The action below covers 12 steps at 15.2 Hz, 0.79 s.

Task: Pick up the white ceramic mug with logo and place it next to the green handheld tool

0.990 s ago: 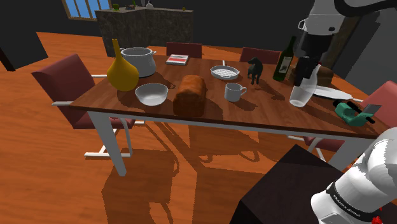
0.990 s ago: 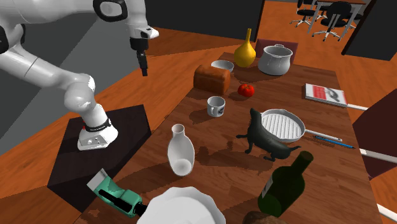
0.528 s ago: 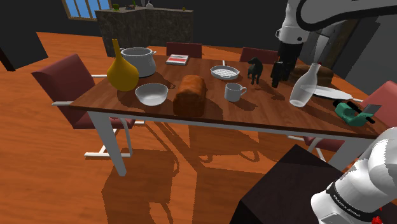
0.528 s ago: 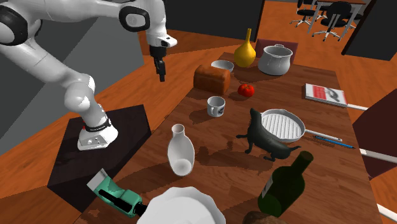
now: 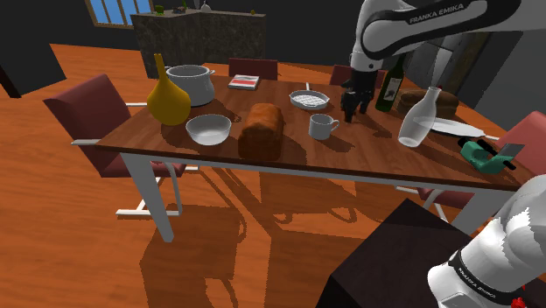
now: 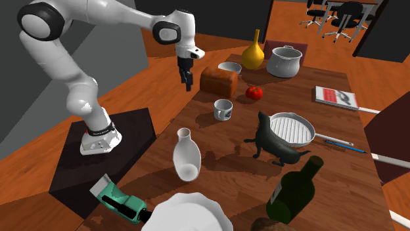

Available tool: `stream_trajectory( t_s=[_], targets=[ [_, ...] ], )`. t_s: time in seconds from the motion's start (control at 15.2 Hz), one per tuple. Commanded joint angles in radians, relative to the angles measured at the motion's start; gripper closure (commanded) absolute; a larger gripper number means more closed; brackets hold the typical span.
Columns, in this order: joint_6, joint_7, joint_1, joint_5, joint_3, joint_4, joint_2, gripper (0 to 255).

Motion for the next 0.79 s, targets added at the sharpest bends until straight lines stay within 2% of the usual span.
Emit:
stream_trajectory(
  t_s=[0.0,0.4,0.73],
  targets=[
    [0.027,-0.007,-0.001,0.006,-0.005,0.051,0.078,0],
    [0.069,-0.026,-0.008,0.033,-0.010,0.245,0.314,0],
    [0.067,-0.039,-0.021,0.056,-0.008,0.452,0.519,0]
  ],
)
